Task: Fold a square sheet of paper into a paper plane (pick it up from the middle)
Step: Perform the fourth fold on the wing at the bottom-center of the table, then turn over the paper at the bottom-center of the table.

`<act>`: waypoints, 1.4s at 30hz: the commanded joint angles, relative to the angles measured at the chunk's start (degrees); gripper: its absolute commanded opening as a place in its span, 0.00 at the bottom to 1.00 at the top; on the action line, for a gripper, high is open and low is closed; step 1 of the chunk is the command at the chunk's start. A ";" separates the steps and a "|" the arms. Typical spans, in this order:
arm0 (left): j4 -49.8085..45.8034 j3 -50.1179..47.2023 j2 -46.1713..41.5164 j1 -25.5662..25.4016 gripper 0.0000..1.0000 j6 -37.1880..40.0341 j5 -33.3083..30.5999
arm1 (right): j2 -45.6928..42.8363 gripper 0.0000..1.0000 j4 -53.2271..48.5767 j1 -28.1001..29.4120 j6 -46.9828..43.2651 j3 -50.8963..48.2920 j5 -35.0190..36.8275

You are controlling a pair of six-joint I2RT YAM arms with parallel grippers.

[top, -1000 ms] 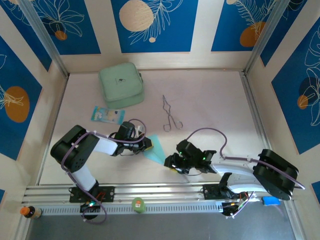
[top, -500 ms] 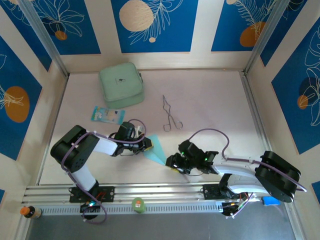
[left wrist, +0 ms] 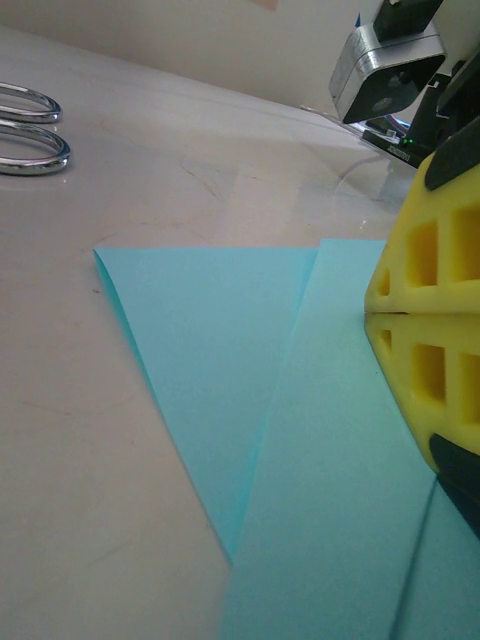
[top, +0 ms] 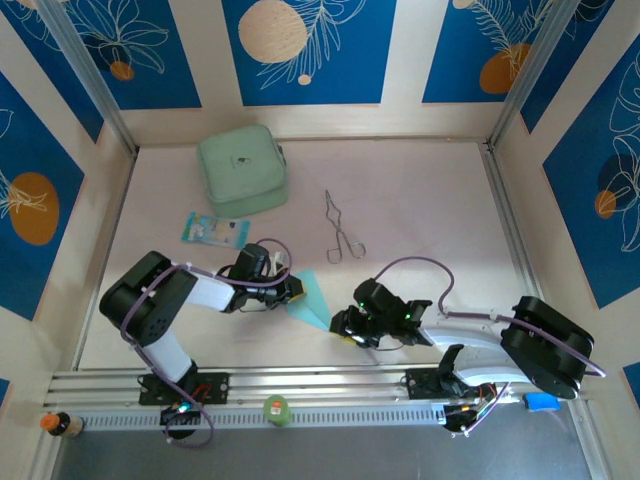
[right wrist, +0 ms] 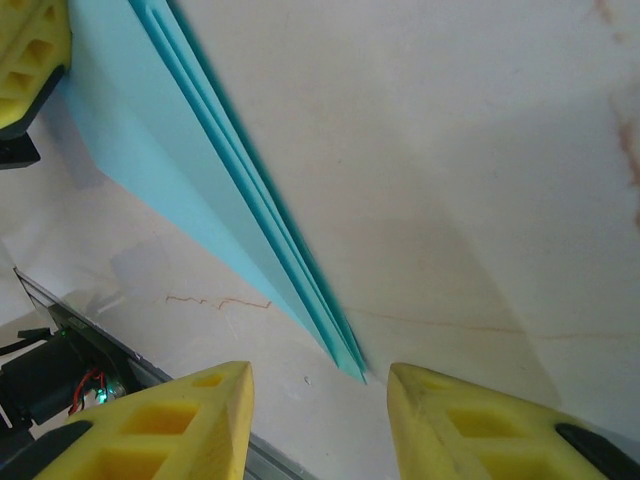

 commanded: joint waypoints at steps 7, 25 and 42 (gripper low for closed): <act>-5.75 -1.36 0.16 -0.19 0.00 0.13 -1.84 | -0.12 0.38 7.27 -0.43 0.19 -0.17 -0.61; -6.05 -1.31 -0.55 -0.19 0.00 0.04 -1.98 | 2.49 0.28 10.51 -2.77 -1.34 -0.55 -1.89; -35.92 6.23 -27.12 -0.12 0.35 10.23 -14.26 | -10.60 0.06 -15.59 0.41 -19.97 10.68 10.23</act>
